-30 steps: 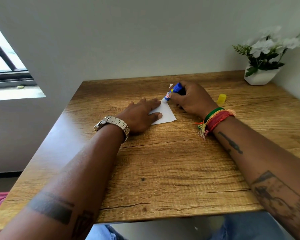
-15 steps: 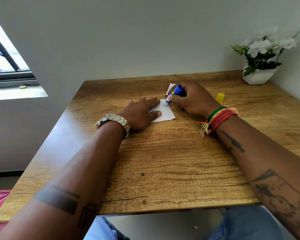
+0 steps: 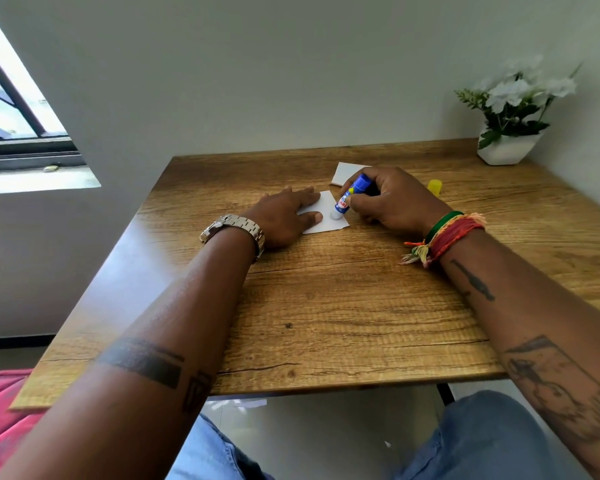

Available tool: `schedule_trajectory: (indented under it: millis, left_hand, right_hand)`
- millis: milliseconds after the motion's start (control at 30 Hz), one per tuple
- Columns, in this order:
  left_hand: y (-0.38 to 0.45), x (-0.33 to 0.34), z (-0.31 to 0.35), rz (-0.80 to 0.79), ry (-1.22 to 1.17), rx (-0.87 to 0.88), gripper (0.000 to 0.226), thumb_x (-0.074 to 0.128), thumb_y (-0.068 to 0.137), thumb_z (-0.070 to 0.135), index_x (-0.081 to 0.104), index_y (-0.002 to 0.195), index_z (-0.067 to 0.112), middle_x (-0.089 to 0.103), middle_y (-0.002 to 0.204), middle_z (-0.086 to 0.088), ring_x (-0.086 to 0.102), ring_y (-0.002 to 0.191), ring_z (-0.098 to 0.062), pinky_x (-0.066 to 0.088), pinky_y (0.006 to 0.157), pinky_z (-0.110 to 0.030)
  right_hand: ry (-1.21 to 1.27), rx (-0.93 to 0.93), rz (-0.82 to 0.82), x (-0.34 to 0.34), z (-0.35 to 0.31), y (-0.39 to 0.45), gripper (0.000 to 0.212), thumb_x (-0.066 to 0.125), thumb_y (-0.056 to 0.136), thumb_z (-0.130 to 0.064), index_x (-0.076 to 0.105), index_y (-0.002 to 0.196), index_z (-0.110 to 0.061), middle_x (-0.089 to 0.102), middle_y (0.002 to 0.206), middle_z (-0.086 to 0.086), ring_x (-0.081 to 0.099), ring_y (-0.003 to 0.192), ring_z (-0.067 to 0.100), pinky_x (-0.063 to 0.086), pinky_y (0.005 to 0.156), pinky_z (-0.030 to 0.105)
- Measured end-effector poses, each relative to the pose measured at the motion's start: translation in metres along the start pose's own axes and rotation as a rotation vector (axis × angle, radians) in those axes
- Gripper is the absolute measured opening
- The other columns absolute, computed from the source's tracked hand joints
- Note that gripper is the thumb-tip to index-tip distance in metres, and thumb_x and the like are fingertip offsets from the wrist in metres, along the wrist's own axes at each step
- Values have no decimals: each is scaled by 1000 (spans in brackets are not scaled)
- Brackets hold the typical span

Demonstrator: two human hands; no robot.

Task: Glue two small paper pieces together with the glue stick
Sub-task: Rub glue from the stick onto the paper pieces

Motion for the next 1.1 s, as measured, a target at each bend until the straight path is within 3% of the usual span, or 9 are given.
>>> schedule_trajectory:
  millis: [133, 333, 500, 633, 967, 1100]
  left_hand:
    - [2, 2, -3, -9, -34, -33, 53, 40, 106, 45, 27, 157, 36, 19, 167, 6, 7, 155, -21, 12, 123, -48]
    - [4, -5, -8, 40, -164, -61, 45, 39, 107, 27, 41, 151, 36, 35, 161, 4, 33, 147, -25, 27, 104, -30]
    - [3, -9, -8, 62, -126, -45, 48, 47, 105, 22, 42, 151, 35, 39, 159, 3, 36, 145, -24, 29, 109, -32]
    - [4, -13, -9, 86, -121, -29, 48, 51, 104, 22, 45, 150, 34, 43, 157, 0, 40, 142, -24, 30, 102, -29]
    - [4, -15, -8, 89, -139, -9, 45, 53, 103, 26, 49, 147, 36, 58, 144, -2, 53, 127, -24, 39, 91, -33]
    - [4, -15, -8, 87, -157, 1, 42, 54, 103, 29, 52, 144, 37, 62, 138, -2, 54, 111, -17, 38, 85, -34]
  right_hand:
    - [6, -5, -20, 1, 0, -5, 17, 68, 89, -28, 72, 105, -28, 73, 89, 2, 64, 72, 14, 56, 68, 35]
    - [10, -41, -40, 8, -4, -6, 14, 68, 90, -27, 72, 103, -28, 72, 85, -3, 62, 66, 4, 51, 61, 21]
    - [-13, -73, -53, 14, -10, -5, 16, 67, 90, -29, 72, 106, -27, 71, 88, -9, 62, 73, 5, 46, 64, 19]
    - [-15, -102, -54, 20, -14, -4, 15, 67, 90, -29, 72, 105, -27, 69, 90, -12, 60, 73, -6, 43, 57, 6]
    - [8, -159, -86, 36, -24, -2, 17, 68, 89, -34, 71, 106, -30, 72, 94, -9, 65, 86, 5, 53, 70, 17]
    - [13, -180, -86, 38, -28, -3, 13, 71, 91, -30, 72, 104, -28, 69, 87, -13, 61, 76, -5, 43, 60, 8]
Point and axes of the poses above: each hand's wrist, its own y-axis towards the middle knuckle, its own x-axis out of the palm, z = x × y, the point moved 8 cm from there along y, towards the middle knuckle
